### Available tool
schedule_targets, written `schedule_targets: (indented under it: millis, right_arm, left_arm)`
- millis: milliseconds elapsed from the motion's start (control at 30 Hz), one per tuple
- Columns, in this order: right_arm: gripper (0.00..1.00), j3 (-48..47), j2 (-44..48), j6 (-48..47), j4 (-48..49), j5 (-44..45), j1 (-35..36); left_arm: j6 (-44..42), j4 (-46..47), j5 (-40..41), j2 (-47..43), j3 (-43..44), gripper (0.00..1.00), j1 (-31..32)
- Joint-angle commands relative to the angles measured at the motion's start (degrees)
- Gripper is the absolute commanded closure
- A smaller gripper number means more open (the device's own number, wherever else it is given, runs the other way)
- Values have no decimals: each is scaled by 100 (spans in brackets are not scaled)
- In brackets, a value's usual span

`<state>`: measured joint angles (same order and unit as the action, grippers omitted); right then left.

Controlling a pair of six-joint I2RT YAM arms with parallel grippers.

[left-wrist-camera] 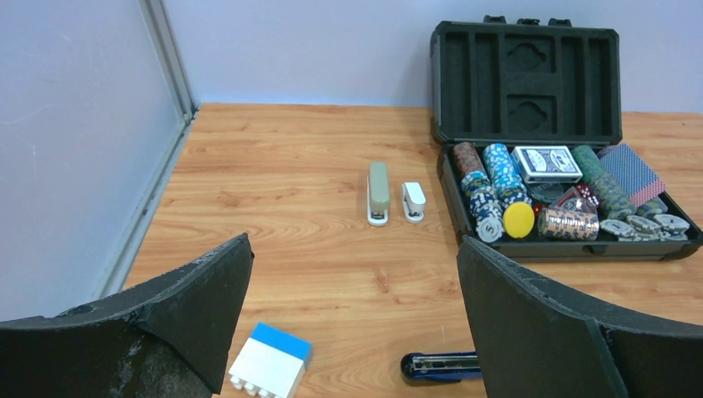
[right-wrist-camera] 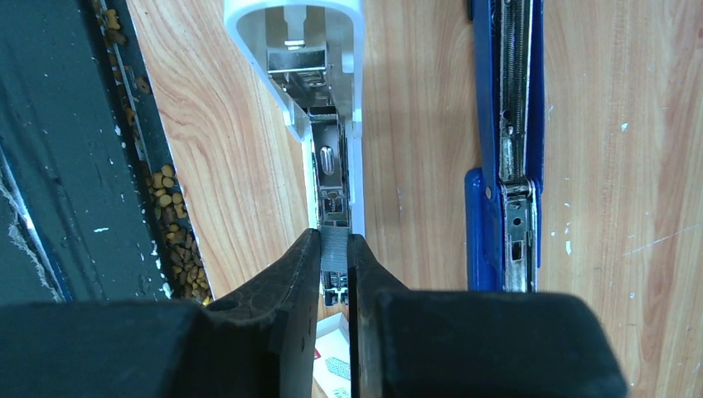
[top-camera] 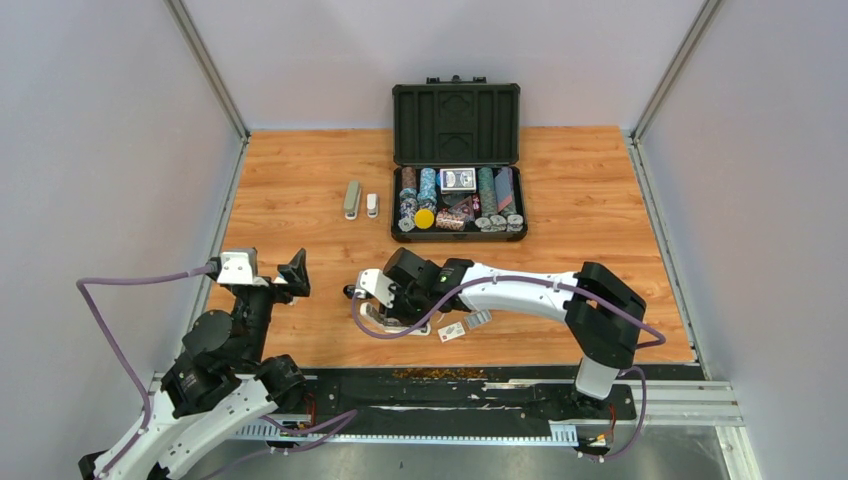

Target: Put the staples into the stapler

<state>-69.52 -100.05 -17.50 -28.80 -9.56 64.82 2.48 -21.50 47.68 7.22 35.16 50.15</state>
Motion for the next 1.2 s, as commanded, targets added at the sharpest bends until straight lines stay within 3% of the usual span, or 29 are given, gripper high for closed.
schedule_targets:
  millis: [0,1167]
  right_arm:
    - [92,-230,-99,-161,135,-71,54]
    - [93,-274,-309,-212,-28,-152,56]
  left_arm:
    - [24,224,7,41,-16,0,-32]
    - [1,207,-145,174,-18,0,-76]
